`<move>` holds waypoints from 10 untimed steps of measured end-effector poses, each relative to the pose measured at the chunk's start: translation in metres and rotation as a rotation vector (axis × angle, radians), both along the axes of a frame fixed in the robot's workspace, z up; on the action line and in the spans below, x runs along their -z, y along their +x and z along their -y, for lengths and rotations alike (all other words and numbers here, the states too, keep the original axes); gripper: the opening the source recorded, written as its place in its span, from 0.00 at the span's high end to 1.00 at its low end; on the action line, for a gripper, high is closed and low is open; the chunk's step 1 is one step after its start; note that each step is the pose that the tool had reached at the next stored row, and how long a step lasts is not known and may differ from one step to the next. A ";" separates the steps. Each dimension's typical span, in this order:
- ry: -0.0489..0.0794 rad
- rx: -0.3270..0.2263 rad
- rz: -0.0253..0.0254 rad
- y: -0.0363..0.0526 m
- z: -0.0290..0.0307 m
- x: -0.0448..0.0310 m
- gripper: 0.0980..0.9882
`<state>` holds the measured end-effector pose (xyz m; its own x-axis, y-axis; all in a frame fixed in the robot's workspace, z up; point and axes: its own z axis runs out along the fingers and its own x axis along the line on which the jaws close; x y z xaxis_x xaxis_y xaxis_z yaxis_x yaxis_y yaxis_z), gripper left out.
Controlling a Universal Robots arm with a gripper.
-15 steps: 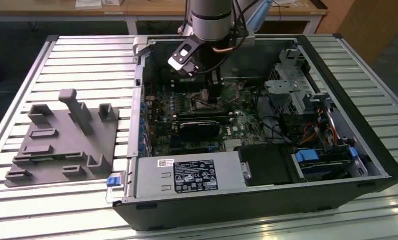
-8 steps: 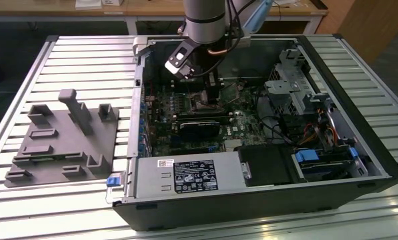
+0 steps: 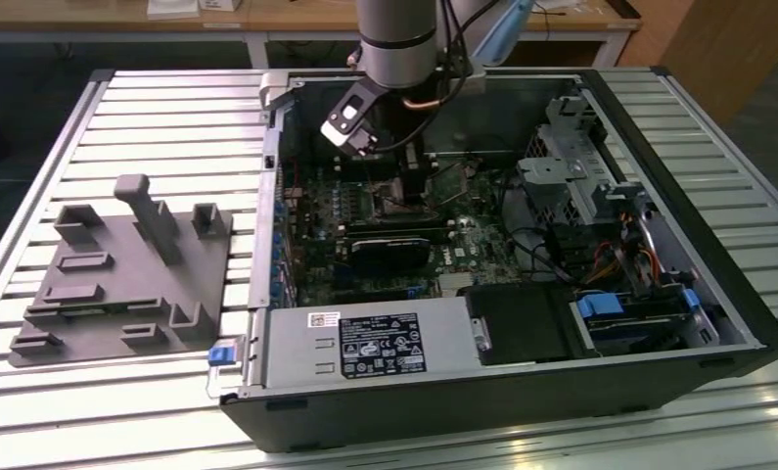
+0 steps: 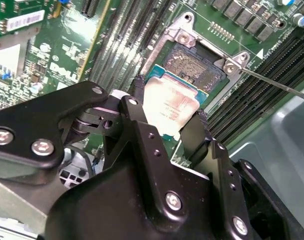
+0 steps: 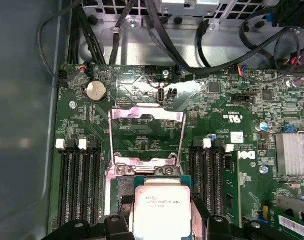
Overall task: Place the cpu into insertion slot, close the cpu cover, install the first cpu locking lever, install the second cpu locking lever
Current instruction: 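Place the cpu into insertion slot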
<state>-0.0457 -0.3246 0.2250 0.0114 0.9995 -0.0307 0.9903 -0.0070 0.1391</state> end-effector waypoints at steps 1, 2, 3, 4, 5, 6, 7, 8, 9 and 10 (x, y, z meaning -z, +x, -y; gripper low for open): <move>0.000 0.000 0.0000 0.0000 -0.0015 0.0005 0.51; 0.000 0.000 0.0000 -0.0001 -0.0027 0.0009 0.51; 0.000 0.000 0.0001 -0.0003 -0.0037 0.0013 0.51; 0.000 0.000 0.0000 -0.0007 -0.0043 0.0018 0.51; 0.000 0.000 0.0002 -0.0013 -0.0048 0.0024 0.51; 0.000 0.000 0.0001 -0.0021 -0.0051 0.0030 0.51; 0.000 0.001 0.0000 -0.0028 -0.0054 0.0037 0.51; 0.000 0.003 0.0000 -0.0033 -0.0057 0.0045 0.51; 0.000 0.004 0.0000 -0.0037 -0.0060 0.0056 0.51; 0.000 0.005 0.0000 -0.0040 -0.0062 0.0067 0.51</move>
